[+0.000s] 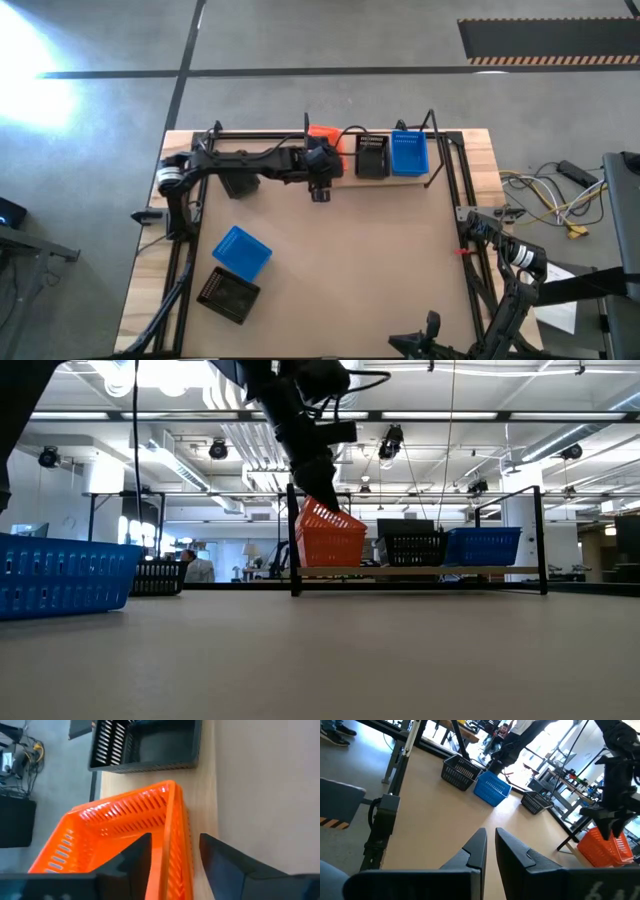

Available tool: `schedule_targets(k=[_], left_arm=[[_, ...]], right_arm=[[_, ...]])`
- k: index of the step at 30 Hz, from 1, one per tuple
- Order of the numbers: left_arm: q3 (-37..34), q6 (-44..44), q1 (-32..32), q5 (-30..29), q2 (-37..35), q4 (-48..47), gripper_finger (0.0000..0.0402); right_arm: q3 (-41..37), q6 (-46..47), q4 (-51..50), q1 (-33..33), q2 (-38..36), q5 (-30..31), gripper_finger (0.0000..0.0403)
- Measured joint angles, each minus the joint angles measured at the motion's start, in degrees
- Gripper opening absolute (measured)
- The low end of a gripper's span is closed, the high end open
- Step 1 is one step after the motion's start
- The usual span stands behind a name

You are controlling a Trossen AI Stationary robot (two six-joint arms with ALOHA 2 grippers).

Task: Stack baskets on shelf by color
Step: Stack the orange basket in the other orange baskets on the shelf

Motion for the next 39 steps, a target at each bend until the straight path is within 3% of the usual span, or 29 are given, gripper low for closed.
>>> schedule_targets(k=[15,24,39], left_arm=[[0.0,0.7,-0.1,0.0,1.6,0.7,0.0006],[0.0,1.2,-0.4,0.3,1.1,2.2,0.0006],[0.0,2.2,0.5,11.8,1.0,5.3,0.0008]], right_arm=[[-0.1,0.2,-0.1,0.0,0.0,0.0,0.0031],[-0.1,0.4,-0.1,0.0,0.0,0.0,0.0031],[-0.1,1.0,0.0,0.0,0.0,-1.2,0.0031]])
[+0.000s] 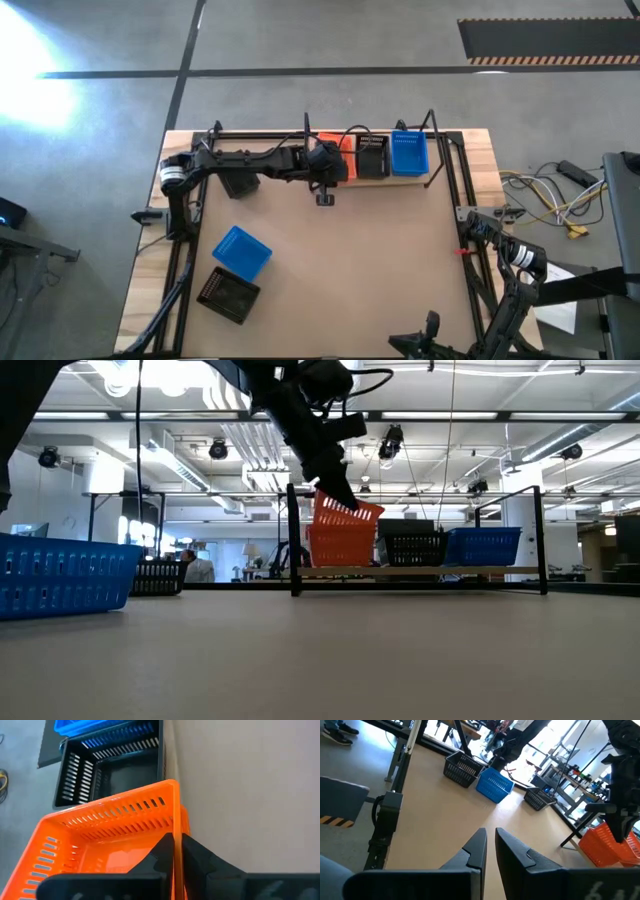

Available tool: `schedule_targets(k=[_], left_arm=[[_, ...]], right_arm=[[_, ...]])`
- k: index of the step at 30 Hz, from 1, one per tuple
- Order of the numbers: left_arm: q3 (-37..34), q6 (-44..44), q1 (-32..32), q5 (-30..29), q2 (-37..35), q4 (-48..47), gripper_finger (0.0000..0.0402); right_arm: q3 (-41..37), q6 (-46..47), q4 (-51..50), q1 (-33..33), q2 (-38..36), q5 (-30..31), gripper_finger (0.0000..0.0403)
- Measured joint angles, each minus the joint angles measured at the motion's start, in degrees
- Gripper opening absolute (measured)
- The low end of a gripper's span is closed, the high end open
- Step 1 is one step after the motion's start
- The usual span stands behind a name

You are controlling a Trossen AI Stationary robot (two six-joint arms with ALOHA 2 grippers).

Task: Stack baskets on shelf by color
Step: Stack the orange basket in the other orange baskets on the shelf

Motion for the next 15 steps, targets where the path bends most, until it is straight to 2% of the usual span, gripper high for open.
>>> schedule_targets(k=[5,15], left_arm=[[0.0,0.2,0.0,1.0,0.0,0.5,0.0041],[0.2,-1.0,1.2,2.0,-0.4,-0.1,0.0165]], right_arm=[[0.0,0.0,0.0,0.0,0.0,0.0,0.0031],[0.0,0.0,0.0,0.0,0.0,0.0,0.0031]])
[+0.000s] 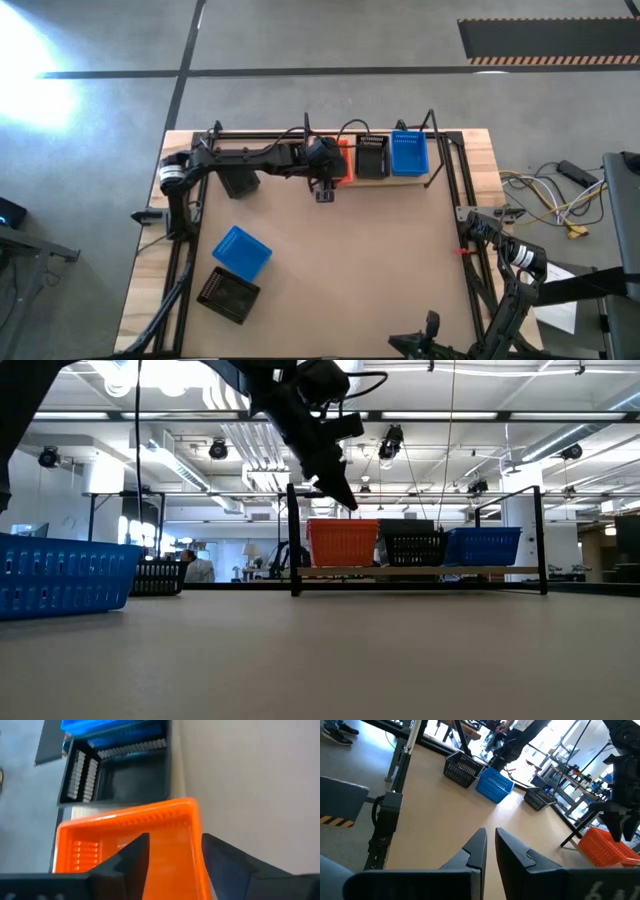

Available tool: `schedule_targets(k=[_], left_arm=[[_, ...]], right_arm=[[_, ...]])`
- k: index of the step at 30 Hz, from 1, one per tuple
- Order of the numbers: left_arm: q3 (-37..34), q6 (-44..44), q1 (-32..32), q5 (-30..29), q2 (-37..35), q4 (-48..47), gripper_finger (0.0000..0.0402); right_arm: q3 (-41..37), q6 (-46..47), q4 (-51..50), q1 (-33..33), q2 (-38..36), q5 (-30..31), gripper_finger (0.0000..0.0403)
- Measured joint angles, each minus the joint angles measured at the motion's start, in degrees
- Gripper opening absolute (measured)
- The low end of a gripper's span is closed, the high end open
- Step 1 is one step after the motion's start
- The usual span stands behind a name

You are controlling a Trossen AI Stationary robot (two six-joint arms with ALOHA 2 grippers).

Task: Stack baskets on shelf by color
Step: Stack the orange basket in the other orange baskets on the shelf

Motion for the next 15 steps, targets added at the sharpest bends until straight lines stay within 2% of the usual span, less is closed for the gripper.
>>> schedule_targets(k=[4,7,12,15], left_arm=[[-0.8,4.8,-1.5,0.1,0.5,-1.0,0.0177],[-1.7,5.3,-1.7,-0.5,1.7,-0.8,0.0177],[-4.4,6.4,-1.5,-8.5,2.0,4.2,0.0177],[-5.1,7.2,-1.5,-9.8,2.1,5.9,0.0177]], right_arm=[[0.0,0.0,0.0,0.0,0.0,0.0,0.0031],[0.0,0.1,0.0,0.0,0.0,0.0,0.0031],[0.0,0.2,-0.1,0.0,0.0,0.0,0.0031],[0.0,0.3,-0.1,0.0,0.0,0.0,0.0031]])
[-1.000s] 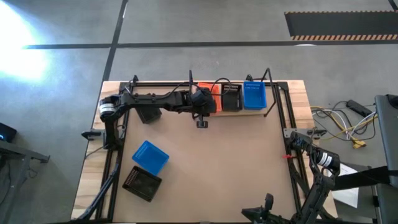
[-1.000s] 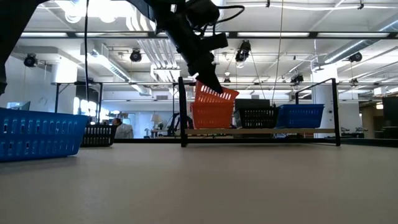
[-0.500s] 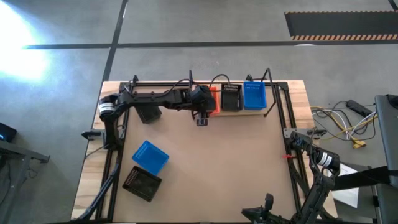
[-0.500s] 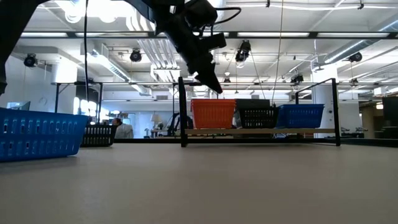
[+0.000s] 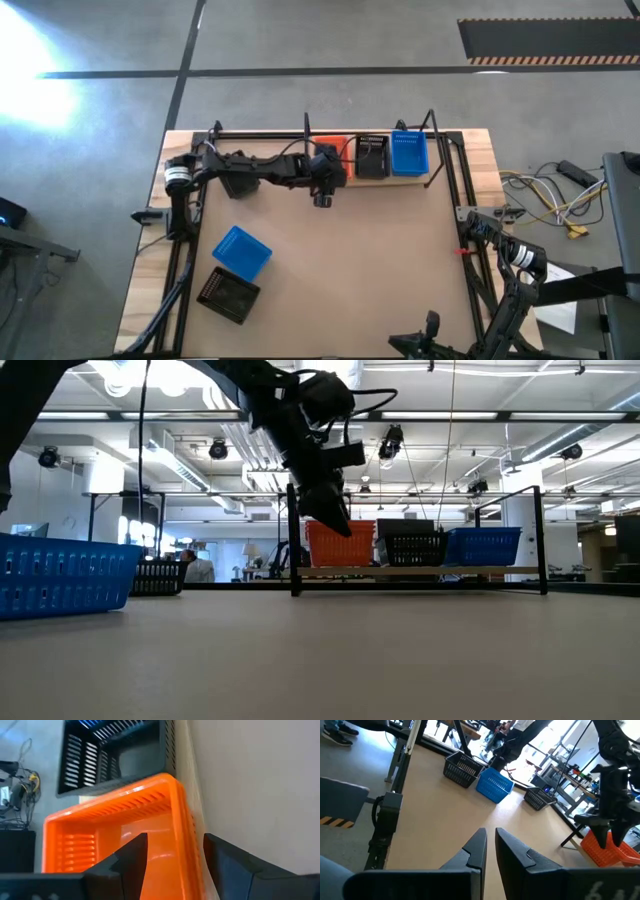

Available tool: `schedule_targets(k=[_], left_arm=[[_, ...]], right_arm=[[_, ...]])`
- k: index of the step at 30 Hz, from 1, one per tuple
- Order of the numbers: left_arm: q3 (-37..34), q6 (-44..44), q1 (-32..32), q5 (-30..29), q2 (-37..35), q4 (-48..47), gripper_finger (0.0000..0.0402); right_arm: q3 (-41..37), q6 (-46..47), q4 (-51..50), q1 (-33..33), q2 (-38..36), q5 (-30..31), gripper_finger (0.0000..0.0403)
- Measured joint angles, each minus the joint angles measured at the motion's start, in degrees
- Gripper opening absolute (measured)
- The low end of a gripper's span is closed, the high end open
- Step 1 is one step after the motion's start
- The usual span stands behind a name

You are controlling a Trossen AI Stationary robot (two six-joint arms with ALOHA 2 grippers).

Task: Stack baskets on shelf by color
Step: Stack the orange basket in the other orange baskets on the shelf, then adjust the black basket on the shelf

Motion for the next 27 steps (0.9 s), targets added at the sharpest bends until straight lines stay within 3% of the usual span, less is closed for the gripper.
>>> schedule_targets(k=[18,22,27], left_arm=[[0.2,2.5,-2.8,0.8,-1.5,5.8,0.0177],[0.3,1.9,-3.3,4.9,-0.9,11.3,0.0177],[0.3,-0.5,-2.9,5.3,1.7,18.0,0.0177]], right_arm=[[0.0,-0.6,-0.1,0.0,0.0,0.0,0.0031],[0.0,-0.6,-0.2,0.0,0.0,0.1,0.0031],[0.0,-0.6,-0.3,-0.1,0.0,0.1,0.0031]])
